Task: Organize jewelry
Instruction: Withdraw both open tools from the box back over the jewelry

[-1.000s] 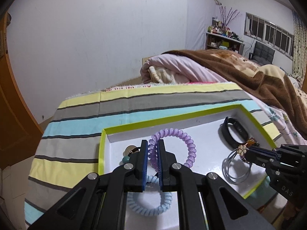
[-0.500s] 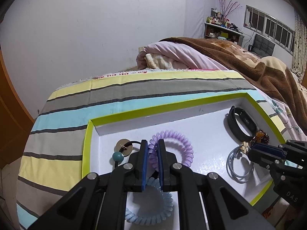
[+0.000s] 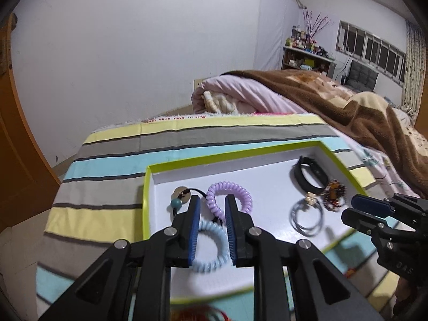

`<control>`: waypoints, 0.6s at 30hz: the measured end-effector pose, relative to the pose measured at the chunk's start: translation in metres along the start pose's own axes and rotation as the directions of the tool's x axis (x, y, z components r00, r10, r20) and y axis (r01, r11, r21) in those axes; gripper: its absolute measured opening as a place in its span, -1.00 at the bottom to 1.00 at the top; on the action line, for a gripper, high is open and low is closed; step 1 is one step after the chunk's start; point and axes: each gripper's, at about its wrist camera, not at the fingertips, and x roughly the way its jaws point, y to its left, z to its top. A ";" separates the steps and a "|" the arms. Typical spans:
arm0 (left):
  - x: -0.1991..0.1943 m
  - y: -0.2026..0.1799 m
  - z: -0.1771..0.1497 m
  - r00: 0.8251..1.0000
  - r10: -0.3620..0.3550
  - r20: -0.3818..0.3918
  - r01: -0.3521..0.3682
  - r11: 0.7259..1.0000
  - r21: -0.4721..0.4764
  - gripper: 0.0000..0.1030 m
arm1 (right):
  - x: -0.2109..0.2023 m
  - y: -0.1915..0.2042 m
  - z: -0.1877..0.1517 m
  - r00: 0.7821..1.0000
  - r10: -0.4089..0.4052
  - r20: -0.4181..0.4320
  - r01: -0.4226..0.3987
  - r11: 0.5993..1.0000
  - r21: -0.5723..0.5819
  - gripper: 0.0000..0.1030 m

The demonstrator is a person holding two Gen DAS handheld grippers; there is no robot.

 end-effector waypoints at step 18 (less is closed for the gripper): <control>-0.092 -0.019 -0.058 0.999 -0.006 0.045 0.007 0.999 -0.040 -0.41 | -0.089 0.014 -0.050 0.998 -0.004 0.069 0.004 1.000 0.008 -0.41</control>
